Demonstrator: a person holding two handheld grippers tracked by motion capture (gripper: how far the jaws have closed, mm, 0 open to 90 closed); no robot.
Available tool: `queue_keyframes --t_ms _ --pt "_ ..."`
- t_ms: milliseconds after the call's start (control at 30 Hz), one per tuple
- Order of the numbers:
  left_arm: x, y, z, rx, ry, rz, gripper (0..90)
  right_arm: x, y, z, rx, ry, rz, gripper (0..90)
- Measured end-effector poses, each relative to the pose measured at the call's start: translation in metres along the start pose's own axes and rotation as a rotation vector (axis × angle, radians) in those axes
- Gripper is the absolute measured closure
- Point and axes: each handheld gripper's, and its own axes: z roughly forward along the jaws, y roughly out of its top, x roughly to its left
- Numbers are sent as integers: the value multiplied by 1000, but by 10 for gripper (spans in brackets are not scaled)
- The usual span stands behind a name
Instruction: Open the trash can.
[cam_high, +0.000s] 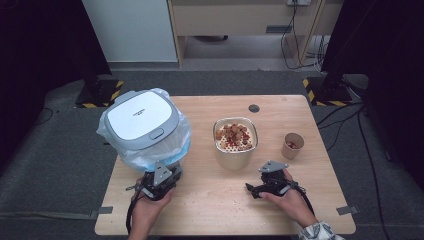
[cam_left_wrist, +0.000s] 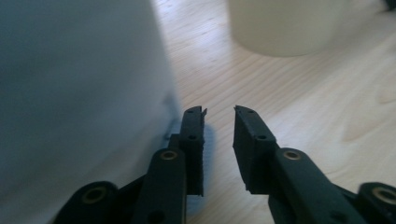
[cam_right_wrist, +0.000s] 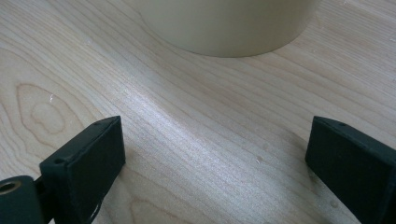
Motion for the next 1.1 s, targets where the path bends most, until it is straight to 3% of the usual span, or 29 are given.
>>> queue_keyframes --t_ms 167,467,900,1100 --pt "4 -4 6 32 3 -6 844 0 0 0 0 0 0 52" --pt "0 -9 22 99 12 18 858 0 0 0 0 0 0 52" --pt "1 -14 27 92 24 -18 892 0 0 0 0 -2 1 52" --pt "-1 -15 29 105 36 -10 894 1 -1 -1 -1 -6 6 52"
